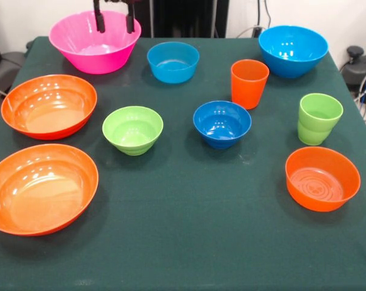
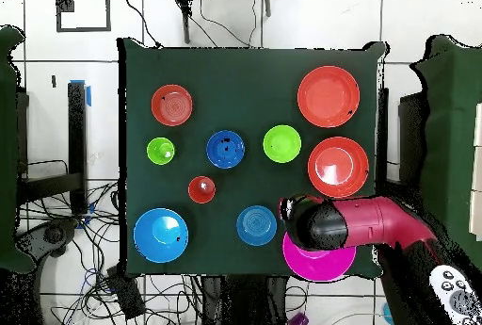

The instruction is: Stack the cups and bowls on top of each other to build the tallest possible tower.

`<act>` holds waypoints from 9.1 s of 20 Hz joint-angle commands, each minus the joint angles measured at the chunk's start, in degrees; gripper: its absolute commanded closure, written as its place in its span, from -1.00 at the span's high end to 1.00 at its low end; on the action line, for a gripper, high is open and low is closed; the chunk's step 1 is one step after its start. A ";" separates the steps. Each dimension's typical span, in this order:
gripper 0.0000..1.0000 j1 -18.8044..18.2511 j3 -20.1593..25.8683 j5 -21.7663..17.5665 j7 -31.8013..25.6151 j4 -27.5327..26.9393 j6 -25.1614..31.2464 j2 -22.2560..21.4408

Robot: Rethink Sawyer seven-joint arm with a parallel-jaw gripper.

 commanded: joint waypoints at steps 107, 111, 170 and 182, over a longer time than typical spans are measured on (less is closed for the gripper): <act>1.00 -3.57 6.01 -10.26 -16.43 -10.11 11.83 15.47; 1.00 -3.39 8.76 -8.99 -18.73 -13.63 13.03 16.21; 1.00 -8.87 13.10 5.38 -6.60 16.70 7.08 -12.77; 1.00 -15.99 14.20 -2.76 -9.27 18.32 4.34 -10.78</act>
